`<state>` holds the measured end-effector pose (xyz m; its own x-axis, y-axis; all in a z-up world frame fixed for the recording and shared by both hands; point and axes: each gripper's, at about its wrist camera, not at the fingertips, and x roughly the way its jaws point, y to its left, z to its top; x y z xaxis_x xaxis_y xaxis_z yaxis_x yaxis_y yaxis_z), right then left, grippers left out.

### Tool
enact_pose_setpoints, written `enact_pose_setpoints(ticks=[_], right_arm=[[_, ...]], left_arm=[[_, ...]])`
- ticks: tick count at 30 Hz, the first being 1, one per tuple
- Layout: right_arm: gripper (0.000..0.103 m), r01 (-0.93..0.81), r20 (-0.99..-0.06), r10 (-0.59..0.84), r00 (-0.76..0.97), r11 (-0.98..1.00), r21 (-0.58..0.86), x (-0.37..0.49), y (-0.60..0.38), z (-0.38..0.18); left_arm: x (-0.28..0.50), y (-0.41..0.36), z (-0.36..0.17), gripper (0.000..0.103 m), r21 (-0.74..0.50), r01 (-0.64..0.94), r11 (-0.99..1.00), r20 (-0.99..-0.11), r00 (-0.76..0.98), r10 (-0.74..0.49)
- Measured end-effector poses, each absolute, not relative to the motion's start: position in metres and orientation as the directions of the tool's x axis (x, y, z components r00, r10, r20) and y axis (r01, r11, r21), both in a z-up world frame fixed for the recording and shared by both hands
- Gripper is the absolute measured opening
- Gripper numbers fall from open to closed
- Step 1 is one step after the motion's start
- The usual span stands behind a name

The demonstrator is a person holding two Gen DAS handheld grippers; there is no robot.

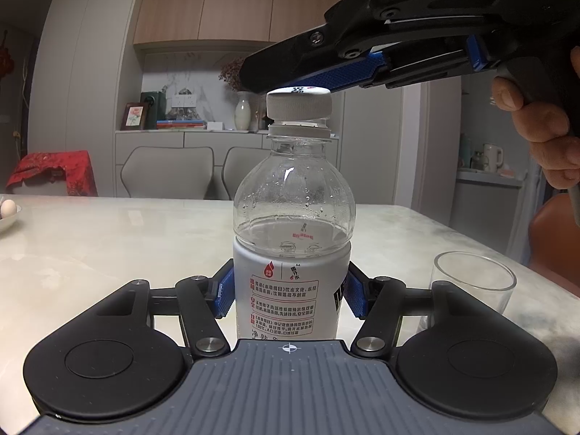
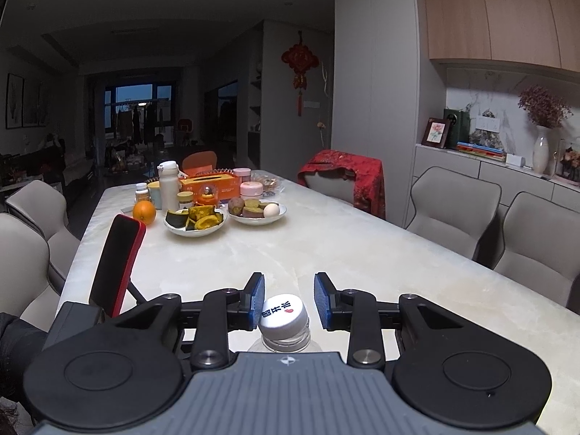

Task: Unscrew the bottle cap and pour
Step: 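Open the right gripper and regrasp the cap on the bottle, then twist the cap on the bottle neck with the right gripper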

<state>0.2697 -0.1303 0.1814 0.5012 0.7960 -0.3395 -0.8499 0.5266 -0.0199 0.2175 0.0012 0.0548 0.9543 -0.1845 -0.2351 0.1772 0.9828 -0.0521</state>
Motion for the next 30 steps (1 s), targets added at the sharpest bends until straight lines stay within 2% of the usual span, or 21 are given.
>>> enact_pose_setpoints(ticks=[12,30], right_arm=[[0.034,-0.843,-0.34,0.782,0.523,0.534,-0.067,0.2656,-0.1298,0.1798],[0.032,-0.842,-0.317,0.796,0.516,0.539,-0.02,0.2651,-0.136,0.1775]], left_arm=[[0.2173,0.0048,0.0576,0.059,-0.055,0.179,0.982,-0.235,0.954,-0.187],[0.2174,0.0035,0.0557,0.06,-0.054,0.18,0.982,-0.236,0.953,-0.188]])
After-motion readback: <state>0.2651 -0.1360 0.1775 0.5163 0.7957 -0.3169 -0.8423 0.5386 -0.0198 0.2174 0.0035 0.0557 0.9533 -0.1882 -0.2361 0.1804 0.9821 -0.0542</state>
